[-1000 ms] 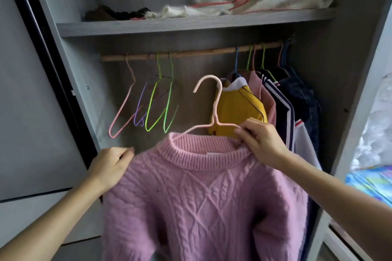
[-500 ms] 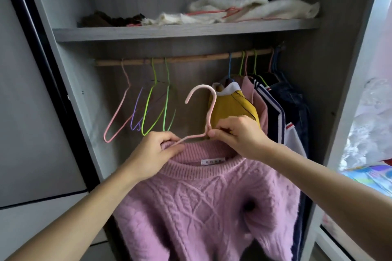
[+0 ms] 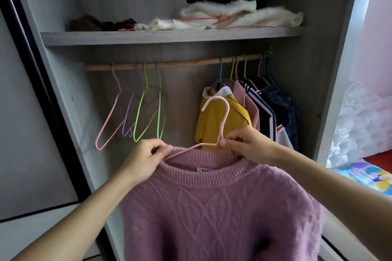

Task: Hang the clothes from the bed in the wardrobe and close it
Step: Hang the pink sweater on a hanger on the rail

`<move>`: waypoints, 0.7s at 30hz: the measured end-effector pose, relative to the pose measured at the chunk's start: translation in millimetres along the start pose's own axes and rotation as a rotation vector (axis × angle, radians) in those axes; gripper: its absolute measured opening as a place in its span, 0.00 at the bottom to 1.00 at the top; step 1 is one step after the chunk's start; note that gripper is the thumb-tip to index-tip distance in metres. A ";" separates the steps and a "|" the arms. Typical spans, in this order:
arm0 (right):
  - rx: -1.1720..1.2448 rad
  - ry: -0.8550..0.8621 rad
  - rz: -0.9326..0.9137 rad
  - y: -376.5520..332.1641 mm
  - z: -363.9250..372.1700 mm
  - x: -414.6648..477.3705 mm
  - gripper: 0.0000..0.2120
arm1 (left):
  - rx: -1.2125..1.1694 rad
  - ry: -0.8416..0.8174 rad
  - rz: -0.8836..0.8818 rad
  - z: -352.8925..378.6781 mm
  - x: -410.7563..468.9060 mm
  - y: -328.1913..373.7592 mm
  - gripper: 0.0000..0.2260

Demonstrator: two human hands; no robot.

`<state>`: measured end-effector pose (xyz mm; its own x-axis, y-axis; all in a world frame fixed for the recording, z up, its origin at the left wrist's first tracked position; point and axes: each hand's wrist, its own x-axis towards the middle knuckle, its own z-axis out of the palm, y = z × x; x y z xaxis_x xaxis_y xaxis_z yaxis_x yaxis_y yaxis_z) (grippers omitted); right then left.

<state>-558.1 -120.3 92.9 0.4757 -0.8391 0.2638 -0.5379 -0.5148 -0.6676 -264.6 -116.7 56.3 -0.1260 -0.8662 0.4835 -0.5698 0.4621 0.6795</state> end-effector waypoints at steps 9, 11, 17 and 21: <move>0.376 0.168 0.511 -7.0 -16.8 10.6 0.12 | 0.052 0.050 -0.092 -4.7 12.5 -25.6 0.03; 0.455 0.195 0.548 -16.7 -15.3 20.5 0.11 | 0.068 0.043 -0.075 -3.7 17.0 -25.2 0.03; 0.617 0.328 0.446 -49.0 -24.1 83.4 0.06 | 0.197 0.152 -0.022 -10.4 49.6 -25.6 0.02; 0.473 0.429 0.394 -39.7 -45.7 151.9 0.04 | 0.267 0.200 -0.029 -21.6 71.8 -27.6 0.02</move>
<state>-496.3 -235.3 191.2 -0.0554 -0.9903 0.1273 -0.2094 -0.1132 -0.9713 -240.4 -187.5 84.2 0.0404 -0.8116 0.5827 -0.7667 0.3488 0.5390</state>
